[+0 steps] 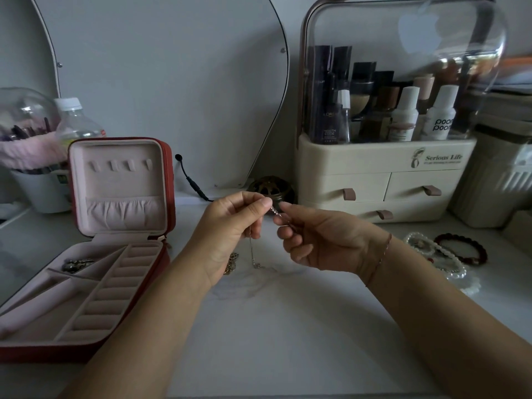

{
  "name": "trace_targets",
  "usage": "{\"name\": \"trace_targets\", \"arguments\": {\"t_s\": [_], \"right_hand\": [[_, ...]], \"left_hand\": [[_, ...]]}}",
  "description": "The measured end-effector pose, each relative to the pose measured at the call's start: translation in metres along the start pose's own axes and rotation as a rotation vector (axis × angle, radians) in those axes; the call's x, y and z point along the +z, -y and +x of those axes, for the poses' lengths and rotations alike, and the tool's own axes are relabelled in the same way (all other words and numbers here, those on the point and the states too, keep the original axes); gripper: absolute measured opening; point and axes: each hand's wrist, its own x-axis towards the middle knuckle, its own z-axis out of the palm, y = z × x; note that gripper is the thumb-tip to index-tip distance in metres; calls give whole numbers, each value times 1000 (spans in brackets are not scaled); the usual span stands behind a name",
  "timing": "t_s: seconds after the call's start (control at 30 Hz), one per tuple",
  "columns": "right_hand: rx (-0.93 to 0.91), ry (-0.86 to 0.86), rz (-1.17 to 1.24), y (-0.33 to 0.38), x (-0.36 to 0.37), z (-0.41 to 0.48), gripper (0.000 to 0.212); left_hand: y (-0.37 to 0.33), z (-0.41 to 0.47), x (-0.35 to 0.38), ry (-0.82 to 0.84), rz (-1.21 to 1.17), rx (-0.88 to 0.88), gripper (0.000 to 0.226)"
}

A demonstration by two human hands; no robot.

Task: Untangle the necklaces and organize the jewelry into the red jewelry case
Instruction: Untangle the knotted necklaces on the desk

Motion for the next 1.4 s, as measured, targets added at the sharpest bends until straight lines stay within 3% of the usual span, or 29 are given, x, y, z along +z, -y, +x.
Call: {"name": "trace_targets", "arguments": {"t_s": [0.1,0.2,0.33,0.53,0.73,1.03,1.4], "right_hand": [[-39,17,10,4,-1,-4,14],[-201,-63,-58,8,-5,-5,11],[-447,-123,-163,11,-5,-5,17],[-584,-96,-168,12,-1,-5,26],[-549,-135,-165,10,-2,-5,23],[-500,-150,-85,8,0,-3,25],[-427,-159,-258,9,-1,-8,28]], "left_hand": [[1,0,-1,6,-23,-43,12],[2,-1,0,69,-35,-124,16],[2,-3,3,183,-58,-195,17],[-2,-3,3,206,-157,-173,12],[-2,0,-1,134,-247,-91,9],[-3,2,2,81,-344,-102,8],[-2,0,6,204,-403,-195,12]]}}
